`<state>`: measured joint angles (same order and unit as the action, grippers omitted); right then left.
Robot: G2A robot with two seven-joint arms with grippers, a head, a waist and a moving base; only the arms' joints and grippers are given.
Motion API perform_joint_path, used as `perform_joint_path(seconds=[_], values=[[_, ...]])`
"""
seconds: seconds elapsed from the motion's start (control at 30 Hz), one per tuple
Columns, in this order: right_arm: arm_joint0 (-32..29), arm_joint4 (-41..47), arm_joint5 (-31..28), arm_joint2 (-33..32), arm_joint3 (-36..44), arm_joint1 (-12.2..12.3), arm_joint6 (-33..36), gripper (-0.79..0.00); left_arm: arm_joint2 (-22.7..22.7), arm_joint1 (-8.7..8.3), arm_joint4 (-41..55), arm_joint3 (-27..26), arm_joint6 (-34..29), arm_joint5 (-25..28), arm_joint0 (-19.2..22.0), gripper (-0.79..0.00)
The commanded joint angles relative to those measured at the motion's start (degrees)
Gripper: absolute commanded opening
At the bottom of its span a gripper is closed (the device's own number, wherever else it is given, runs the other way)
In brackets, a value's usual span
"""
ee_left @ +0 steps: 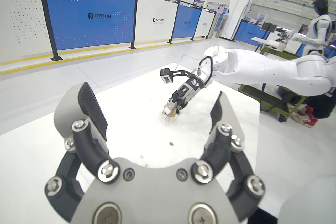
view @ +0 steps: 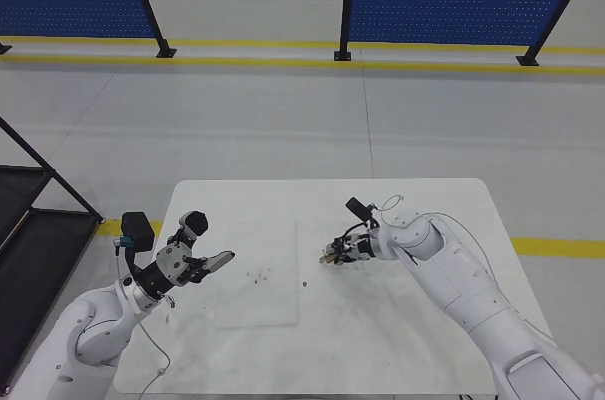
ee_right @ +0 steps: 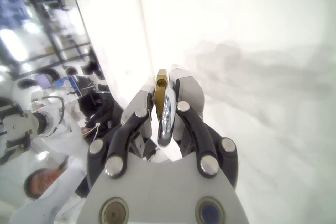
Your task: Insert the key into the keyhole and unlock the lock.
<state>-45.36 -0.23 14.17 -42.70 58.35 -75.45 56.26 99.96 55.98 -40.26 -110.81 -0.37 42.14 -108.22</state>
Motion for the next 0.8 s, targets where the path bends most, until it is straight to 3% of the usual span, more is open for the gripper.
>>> perform_joint_path(seconds=[0.0,0.3,0.33,0.37,0.4,0.43,0.77], values=[[-0.22,-0.86,0.75,0.17,-0.01,0.04,-0.3,-0.785,0.0,0.0,0.0,0.0,0.0,0.0,0.0,0.0],[-0.95,-4.01,3.68,0.72,0.5,0.01,-2.33,-0.785,0.0,0.0,0.0,0.0,0.0,0.0,0.0,0.0],[-0.96,-4.6,4.4,0.72,0.6,0.04,-2.67,-0.73,0.0,0.0,0.0,0.0,0.0,0.0,0.0,0.0],[-0.97,-4.8,4.67,0.71,0.73,0.06,-2.69,-0.536,0.0,0.0,0.0,0.0,0.0,0.0,0.0,0.0],[-0.91,-4.84,4.8,0.4,0.78,0.13,-2.6,-0.409,0.0,0.0,0.0,0.0,0.0,0.0,0.0,0.0],[-0.87,-5.23,5.08,0.32,0.79,0.19,-2.64,0.0,0.0,0.0,0.0,0.0,0.0,0.0,0.0,0.0],[-1.32,-8.4,7.74,-2.48,5.66,1.29,-4.83,0.0,0.0,0.0,0.0,0.0,0.0,0.0,0.0,0.0]])
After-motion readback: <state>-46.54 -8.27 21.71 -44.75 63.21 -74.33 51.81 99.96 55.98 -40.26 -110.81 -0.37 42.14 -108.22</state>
